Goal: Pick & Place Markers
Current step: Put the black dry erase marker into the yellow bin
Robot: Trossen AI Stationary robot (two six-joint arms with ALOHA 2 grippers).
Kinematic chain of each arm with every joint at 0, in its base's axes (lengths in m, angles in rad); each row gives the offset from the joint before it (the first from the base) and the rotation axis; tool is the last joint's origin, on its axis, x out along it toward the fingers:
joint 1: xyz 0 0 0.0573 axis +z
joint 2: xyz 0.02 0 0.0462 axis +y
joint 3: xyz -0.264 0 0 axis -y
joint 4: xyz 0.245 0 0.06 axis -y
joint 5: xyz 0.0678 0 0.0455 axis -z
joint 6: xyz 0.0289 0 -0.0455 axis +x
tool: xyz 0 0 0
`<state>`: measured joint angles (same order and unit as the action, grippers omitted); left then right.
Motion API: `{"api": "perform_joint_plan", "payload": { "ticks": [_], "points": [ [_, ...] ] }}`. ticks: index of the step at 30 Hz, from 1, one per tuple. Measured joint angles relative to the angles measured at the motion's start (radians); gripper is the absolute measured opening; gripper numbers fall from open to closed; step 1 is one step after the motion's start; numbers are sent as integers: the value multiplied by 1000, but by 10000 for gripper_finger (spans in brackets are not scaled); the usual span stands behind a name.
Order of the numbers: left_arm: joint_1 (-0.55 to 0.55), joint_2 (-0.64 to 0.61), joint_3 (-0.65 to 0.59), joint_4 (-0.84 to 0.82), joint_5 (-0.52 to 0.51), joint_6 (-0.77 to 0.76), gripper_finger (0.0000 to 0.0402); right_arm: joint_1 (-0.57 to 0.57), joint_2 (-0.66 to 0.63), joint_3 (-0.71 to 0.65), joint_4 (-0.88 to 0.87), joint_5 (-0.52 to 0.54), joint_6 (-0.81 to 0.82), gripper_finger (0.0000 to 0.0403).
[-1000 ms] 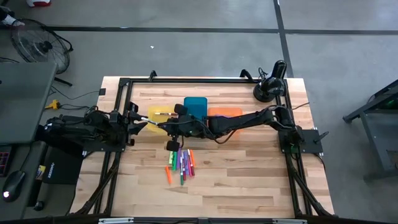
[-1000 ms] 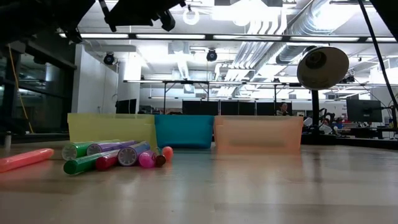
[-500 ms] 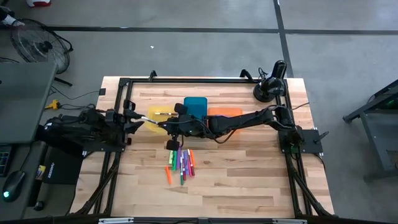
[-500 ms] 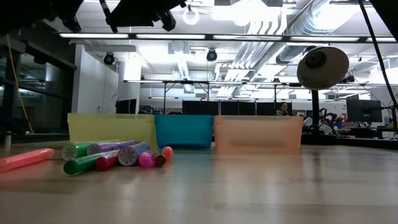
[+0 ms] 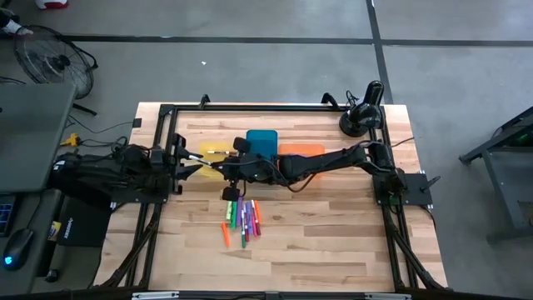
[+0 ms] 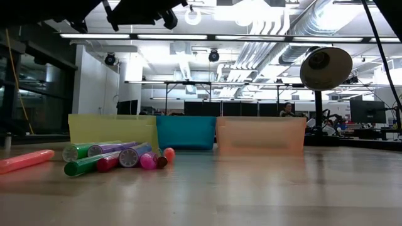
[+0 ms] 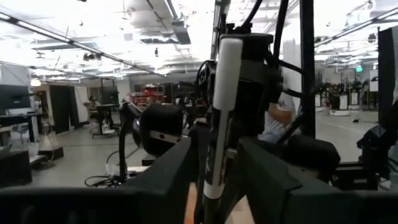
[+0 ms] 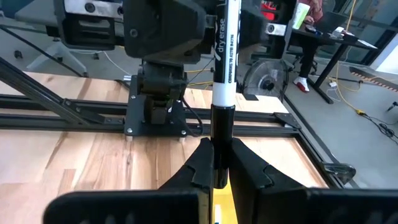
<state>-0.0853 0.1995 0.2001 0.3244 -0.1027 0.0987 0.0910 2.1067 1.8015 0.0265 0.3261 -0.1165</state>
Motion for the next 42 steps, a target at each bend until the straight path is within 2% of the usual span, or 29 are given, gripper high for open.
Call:
{"api": "perform_joint_plan", "payload": {
  "ticks": [6,11,15,17,20,21,28,33,40,42],
  "points": [
    [0,30,0,25,-16,-23,202,0,-1,0,-1,-2,-3,19],
    [0,58,0,94,-20,-24,212,0,-2,0,-2,-11,-1,19],
    [0,80,0,130,-21,-28,168,0,-2,0,-3,-12,2,19],
    [0,87,0,130,-21,-27,126,0,-2,0,-7,-11,4,19],
    [0,88,0,129,-21,-19,41,0,-2,0,-10,-10,6,19],
    [0,88,0,130,-21,-16,28,0,-2,0,-10,-8,7,19],
    [0,87,0,131,-45,-12,27,0,-2,0,-13,6,10,23],
    [0,87,0,127,-54,-11,27,4,-2,0,-14,56,19,77],
    [0,86,0,115,-74,-9,27,15,-2,0,-17,61,19,170],
    [0,86,0,104,-94,-5,27,23,-11,0,-58,100,11,194]
  ]
}}
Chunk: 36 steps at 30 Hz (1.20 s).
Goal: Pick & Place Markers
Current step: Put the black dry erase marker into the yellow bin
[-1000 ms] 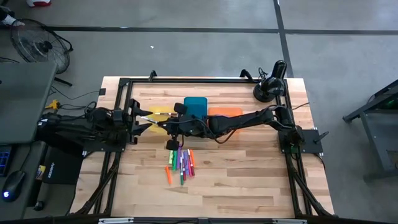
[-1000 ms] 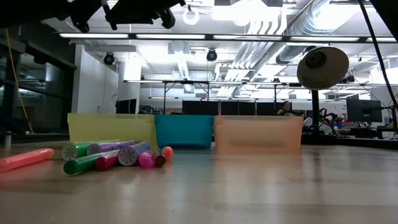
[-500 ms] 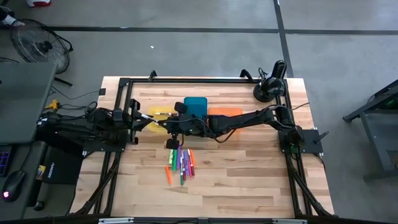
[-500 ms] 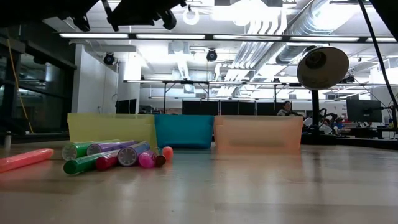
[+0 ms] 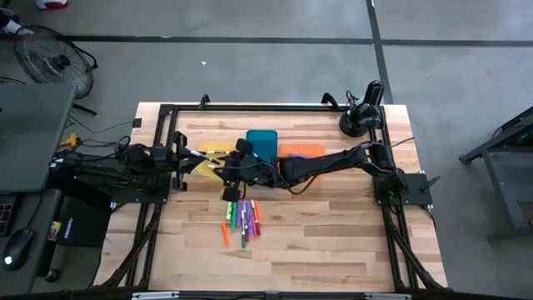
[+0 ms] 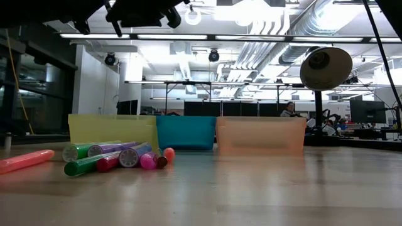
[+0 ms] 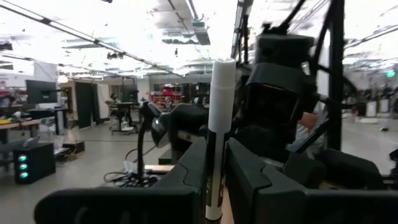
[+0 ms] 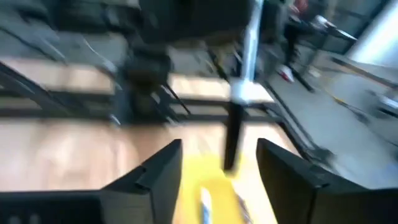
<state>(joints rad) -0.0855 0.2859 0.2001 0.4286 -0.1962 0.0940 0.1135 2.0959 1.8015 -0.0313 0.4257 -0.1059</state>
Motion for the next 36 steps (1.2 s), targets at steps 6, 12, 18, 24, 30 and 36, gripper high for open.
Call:
{"api": "perform_joint_plan", "payload": {
  "ticks": [6,12,18,24,30,36],
  "points": [
    [0,0,0,-127,-140,3,27,30,-64,0,-311,299,89,239],
    [1,6,28,-258,-253,3,27,47,-91,0,-636,318,293,247],
    [3,62,84,-287,-268,-31,27,61,-86,0,-856,307,499,248],
    [81,103,35,-140,-283,-119,27,97,-85,0,-929,411,596,248],
    [230,103,-81,-65,-150,-215,27,138,-85,0,-995,463,645,248],
    [414,114,-71,-195,81,-223,27,164,-85,0,-1025,493,651,248]
  ]
}}
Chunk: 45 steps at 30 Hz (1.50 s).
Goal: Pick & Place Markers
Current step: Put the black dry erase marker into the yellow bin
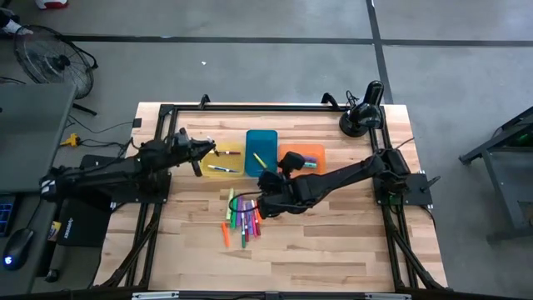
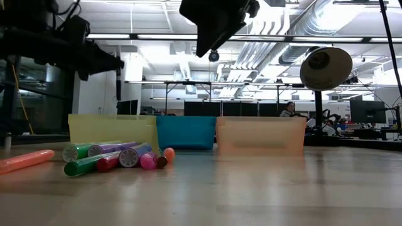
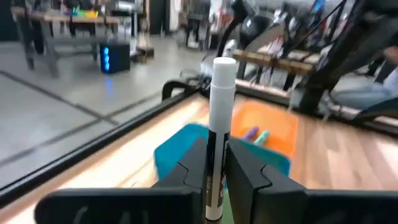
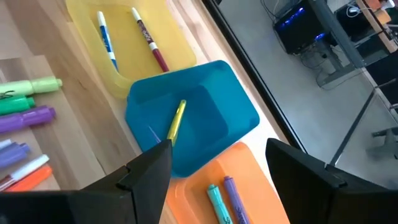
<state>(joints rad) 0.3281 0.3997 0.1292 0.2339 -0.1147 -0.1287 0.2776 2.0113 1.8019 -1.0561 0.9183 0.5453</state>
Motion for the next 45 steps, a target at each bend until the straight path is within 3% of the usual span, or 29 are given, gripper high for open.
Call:
{"api": "perform_joint_plan", "payload": {
  "ticks": [7,10,23,31,45],
  "points": [
    [179,119,127,-239,279,83,27,1,0,0,-3,-8,-11,248],
    [220,210,194,-353,337,151,27,1,1,0,-17,-8,-13,248],
    [241,638,522,-687,331,345,27,3,1,0,-84,-35,-7,248],
    [225,840,679,-912,266,452,27,3,1,0,-149,-62,-17,248],
    [221,913,696,-943,235,630,27,5,2,0,-195,-91,-3,248]
  ]
}}
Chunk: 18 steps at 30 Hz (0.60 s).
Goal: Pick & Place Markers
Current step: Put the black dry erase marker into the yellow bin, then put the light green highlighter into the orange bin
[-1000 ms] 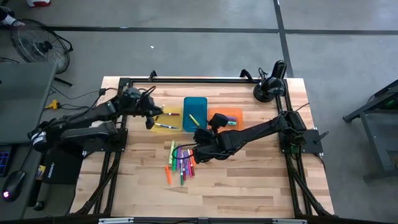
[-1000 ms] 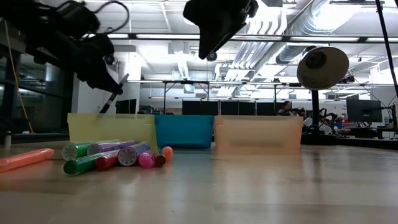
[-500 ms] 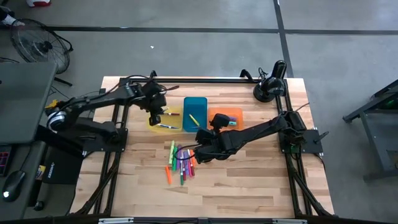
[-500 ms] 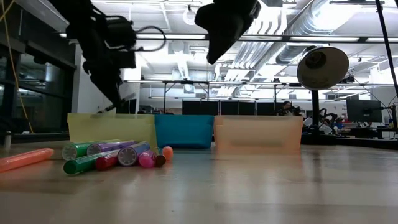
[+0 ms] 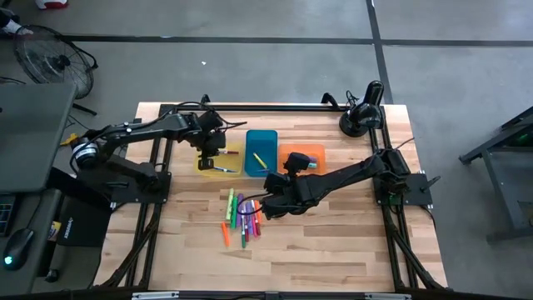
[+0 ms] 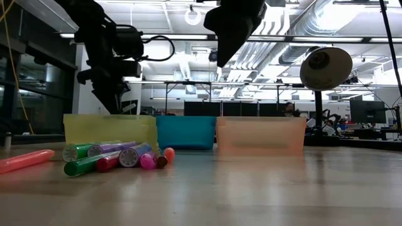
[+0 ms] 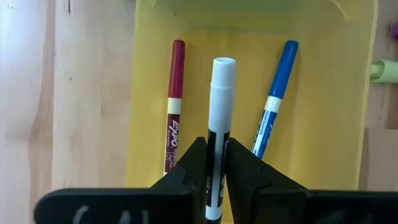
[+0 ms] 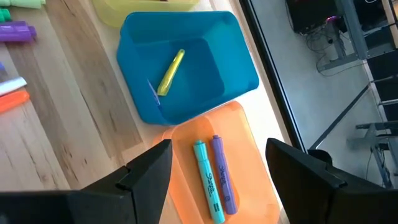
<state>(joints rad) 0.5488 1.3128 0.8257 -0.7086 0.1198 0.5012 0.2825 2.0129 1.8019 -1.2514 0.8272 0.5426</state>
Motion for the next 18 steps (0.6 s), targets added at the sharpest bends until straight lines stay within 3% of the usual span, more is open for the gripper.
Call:
{"api": "perform_joint_plan", "payload": {
  "ticks": [3,11,18],
  "points": [
    [0,0,0,0,0,0,39,0,0,0,0,0,0,248],
    [0,0,0,4,0,-8,142,0,0,0,1,-8,0,248],
    [0,0,53,-42,1,-141,156,0,0,0,-30,-24,5,248]
  ]
}}
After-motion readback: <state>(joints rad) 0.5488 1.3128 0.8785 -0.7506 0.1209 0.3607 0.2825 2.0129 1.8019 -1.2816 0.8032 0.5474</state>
